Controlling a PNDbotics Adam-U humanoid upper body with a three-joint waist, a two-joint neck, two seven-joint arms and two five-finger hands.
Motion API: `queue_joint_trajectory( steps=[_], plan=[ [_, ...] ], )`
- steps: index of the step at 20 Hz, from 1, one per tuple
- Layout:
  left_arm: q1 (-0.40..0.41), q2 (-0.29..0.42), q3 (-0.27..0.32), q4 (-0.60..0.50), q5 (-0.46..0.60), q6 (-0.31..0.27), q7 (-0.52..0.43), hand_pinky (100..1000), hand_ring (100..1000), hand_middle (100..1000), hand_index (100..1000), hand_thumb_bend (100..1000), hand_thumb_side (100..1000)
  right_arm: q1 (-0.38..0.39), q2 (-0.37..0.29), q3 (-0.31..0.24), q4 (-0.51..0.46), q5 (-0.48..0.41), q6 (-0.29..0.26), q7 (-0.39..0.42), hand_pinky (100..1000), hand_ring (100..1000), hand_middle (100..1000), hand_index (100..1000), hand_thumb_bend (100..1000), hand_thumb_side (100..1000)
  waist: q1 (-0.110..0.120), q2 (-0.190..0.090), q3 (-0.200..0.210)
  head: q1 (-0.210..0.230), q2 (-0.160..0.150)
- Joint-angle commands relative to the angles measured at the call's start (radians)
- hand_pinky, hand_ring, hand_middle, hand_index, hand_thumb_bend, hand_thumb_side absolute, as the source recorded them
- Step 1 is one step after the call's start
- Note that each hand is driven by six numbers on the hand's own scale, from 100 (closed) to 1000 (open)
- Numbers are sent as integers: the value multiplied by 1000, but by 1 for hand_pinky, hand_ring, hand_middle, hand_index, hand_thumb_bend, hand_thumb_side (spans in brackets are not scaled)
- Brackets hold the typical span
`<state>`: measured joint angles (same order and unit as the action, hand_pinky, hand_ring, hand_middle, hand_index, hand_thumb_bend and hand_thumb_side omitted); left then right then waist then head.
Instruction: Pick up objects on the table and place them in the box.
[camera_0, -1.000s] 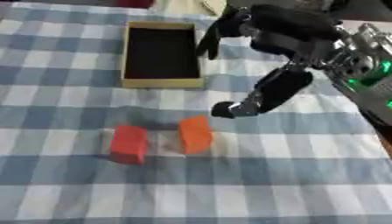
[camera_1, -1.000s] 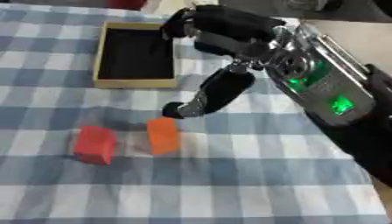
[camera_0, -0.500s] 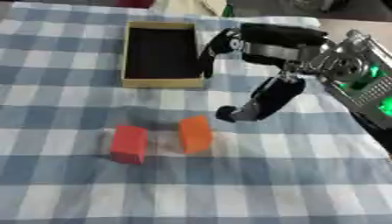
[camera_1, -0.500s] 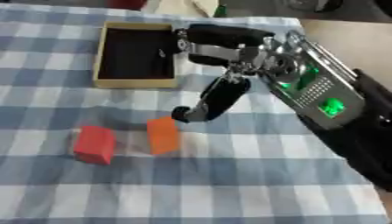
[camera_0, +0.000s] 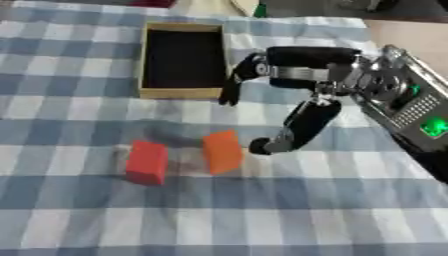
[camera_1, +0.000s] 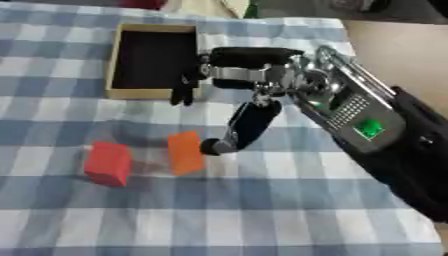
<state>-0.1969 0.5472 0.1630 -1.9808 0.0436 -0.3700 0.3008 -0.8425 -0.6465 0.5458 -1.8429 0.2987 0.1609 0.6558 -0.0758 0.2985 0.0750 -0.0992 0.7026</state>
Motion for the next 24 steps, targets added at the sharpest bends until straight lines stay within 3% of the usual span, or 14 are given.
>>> queue_joint_trajectory(
  steps=[1, 10, 24],
  plan=[
    [-7, 25, 2, -19, 1, -1, -4, 737, 642, 634, 793, 100, 837, -8, -2, -2, 16, 50, -16, 1, 913, 904, 674, 798, 505, 195, 7, -19, 1, -2, 4],
    [-8, 22, 0, -19, 0, 1, -7, 736, 641, 635, 793, 100, 839, 4, 51, 19, 84, 200, -57, -29, 909, 907, 687, 809, 538, 235, 7, -14, 3, -6, 2],
    [-12, 18, -2, -19, 2, 3, -10, 737, 641, 636, 793, 100, 845, 25, 88, 43, 124, 221, -74, -33, 906, 902, 678, 808, 496, 260, 9, -10, 9, -10, 2]
  ],
)
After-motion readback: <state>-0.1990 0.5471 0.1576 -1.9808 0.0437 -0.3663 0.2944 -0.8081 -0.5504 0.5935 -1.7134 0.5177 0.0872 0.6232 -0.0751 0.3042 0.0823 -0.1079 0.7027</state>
